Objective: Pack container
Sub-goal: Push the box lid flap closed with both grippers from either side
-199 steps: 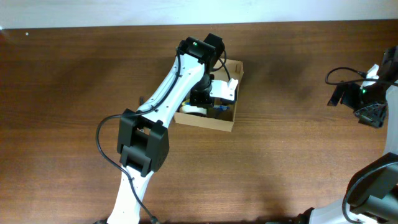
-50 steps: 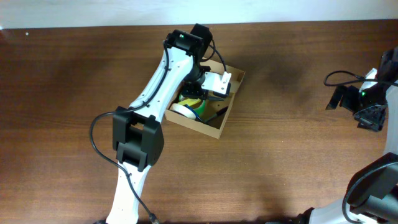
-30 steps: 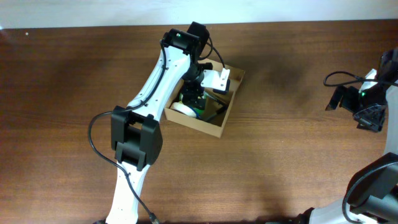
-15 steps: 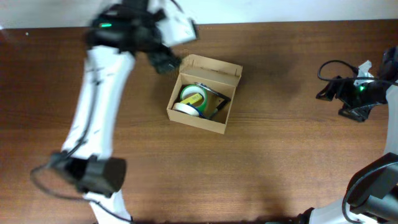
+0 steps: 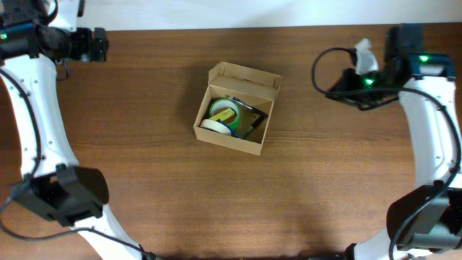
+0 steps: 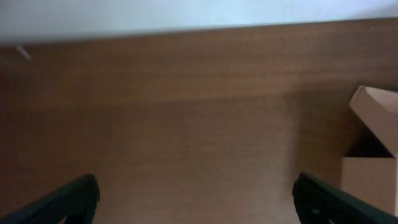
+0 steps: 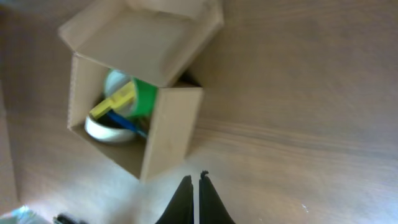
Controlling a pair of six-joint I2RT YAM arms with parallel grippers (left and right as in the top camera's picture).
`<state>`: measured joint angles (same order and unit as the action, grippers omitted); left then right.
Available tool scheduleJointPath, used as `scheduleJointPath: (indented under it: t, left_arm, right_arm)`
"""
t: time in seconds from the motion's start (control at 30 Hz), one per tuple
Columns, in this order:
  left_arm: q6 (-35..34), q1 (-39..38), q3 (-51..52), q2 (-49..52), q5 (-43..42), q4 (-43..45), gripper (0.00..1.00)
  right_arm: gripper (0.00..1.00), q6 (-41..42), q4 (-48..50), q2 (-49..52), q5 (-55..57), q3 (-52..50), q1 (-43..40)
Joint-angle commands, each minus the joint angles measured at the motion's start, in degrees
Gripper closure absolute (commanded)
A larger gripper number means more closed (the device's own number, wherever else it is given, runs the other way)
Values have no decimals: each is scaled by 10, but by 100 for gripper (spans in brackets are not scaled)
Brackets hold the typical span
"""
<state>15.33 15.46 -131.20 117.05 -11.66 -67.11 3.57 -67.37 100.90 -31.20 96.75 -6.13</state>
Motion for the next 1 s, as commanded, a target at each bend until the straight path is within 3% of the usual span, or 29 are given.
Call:
scheduleJointPath:
  t: [0.0, 0.03, 0.1, 0.13, 0.17, 0.2, 0.27, 0.3, 0.43, 0.67, 0.97]
  left_arm:
    - [-69, 5, 0, 44, -91, -25, 0]
    - [-69, 5, 0, 53, -97, -26, 8]
    - [-69, 3, 0, 72, -95, -26, 43]
    - [-70, 3, 0, 81, -97, -29, 50]
    - [-72, 3, 0, 92, -99, -33, 50]
    - [-72, 3, 0, 113, -101, -42, 36]
    - [-83, 3, 0, 134, -101, -50, 34]
    - [-92, 3, 0, 145, -102, -54, 34]
    - [-96, 3, 0, 171, -102, -68, 57]
    - [-96, -1, 0, 177, -102, -71, 57]
    - [-95, -32, 0, 178, -102, -72, 59]
  right_arm:
    - [96, 69, 46, 11, -7, 9, 32]
    - [96, 84, 60, 21, -8, 9, 36]
    - [96, 105, 77, 39, -14, 9, 39]
    - [96, 116, 84, 51, -18, 9, 39]
    - [96, 124, 89, 64, -18, 9, 39]
    - [96, 136, 97, 94, -26, 9, 39]
    - [96, 140, 110, 130, -61, 9, 40]
    - [96, 142, 118, 147, -80, 9, 41]
    - [96, 163, 143, 212, -96, 9, 52]
    - [96, 179, 208, 279, -156, 9, 83]
    - [96, 195, 294, 278, -166, 10, 111]
